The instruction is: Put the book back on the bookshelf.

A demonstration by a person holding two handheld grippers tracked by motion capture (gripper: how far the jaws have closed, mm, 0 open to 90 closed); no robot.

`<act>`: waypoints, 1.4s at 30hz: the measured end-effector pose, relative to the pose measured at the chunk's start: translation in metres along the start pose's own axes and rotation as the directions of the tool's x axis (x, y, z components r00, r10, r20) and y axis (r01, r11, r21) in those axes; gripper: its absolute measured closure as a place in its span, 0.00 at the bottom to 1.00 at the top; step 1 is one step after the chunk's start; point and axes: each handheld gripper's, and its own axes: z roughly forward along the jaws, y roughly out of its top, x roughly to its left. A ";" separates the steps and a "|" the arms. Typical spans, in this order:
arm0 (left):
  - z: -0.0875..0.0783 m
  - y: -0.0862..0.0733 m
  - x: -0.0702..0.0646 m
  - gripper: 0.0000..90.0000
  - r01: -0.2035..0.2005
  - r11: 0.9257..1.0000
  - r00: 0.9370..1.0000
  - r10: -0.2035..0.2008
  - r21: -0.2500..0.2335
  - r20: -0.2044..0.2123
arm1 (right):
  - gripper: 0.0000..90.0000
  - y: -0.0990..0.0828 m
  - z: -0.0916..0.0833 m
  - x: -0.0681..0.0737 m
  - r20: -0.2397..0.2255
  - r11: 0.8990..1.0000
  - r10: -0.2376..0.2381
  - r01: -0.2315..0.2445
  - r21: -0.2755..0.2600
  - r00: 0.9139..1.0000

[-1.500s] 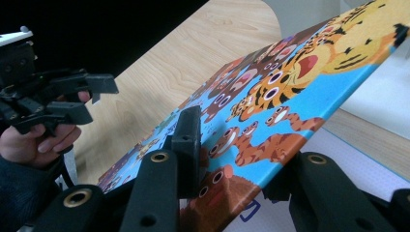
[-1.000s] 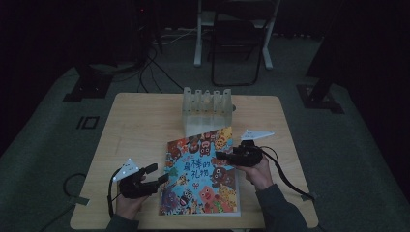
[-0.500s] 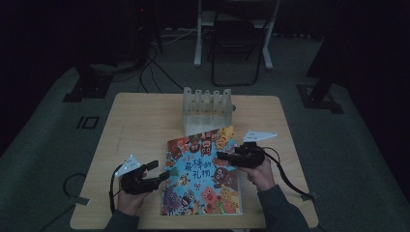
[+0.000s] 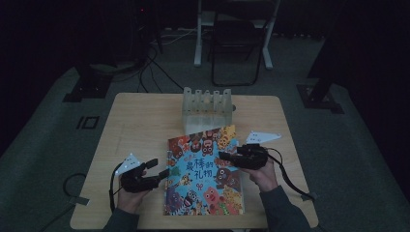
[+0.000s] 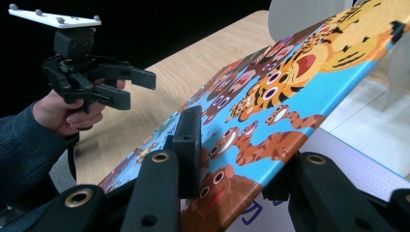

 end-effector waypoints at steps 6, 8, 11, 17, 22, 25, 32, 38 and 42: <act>0.001 0.001 0.002 0.31 0.000 1.000 1.000 0.000 -0.002 -0.002 | 0.74 0.000 -0.004 0.002 0.002 1.000 -0.022 0.022 -0.009 1.000; 0.001 0.002 0.002 0.31 -0.001 1.000 1.000 0.001 -0.003 0.002 | 0.74 0.001 -0.004 0.002 0.002 1.000 -0.024 0.024 -0.011 1.000; 0.002 0.002 0.004 0.31 0.002 1.000 1.000 -0.002 -0.003 0.001 | 0.74 0.001 -0.006 0.003 0.001 0.999 -0.038 0.038 -0.016 0.999; 0.004 0.002 0.006 0.31 0.006 1.000 1.000 -0.006 0.005 0.012 | 0.74 0.001 -0.009 0.005 0.000 0.998 -0.060 0.060 -0.026 0.998; 0.007 0.005 0.006 0.31 -0.006 1.000 1.000 0.006 0.013 0.019 | 0.74 0.002 -0.012 0.006 -0.003 0.995 -0.089 0.088 -0.037 0.996; 0.009 0.009 0.007 0.31 -0.013 1.000 1.000 0.013 0.017 0.021 | 0.74 0.002 -0.013 0.007 -0.006 0.994 -0.104 0.103 -0.043 0.995; 0.013 0.013 0.010 0.31 -0.021 0.999 0.999 0.020 0.025 0.031 | 0.74 0.002 -0.015 0.008 -0.009 0.990 -0.131 0.130 -0.055 0.991; 0.017 0.016 0.015 0.31 -0.003 1.000 0.999 0.002 0.018 0.042 | 0.74 0.002 -0.017 0.010 -0.011 0.987 -0.147 0.146 -0.063 0.989; 0.019 0.018 0.019 0.31 0.002 1.000 0.999 -0.003 0.016 0.041 | 0.74 0.002 -0.018 0.010 -0.013 0.986 -0.152 0.151 -0.065 0.988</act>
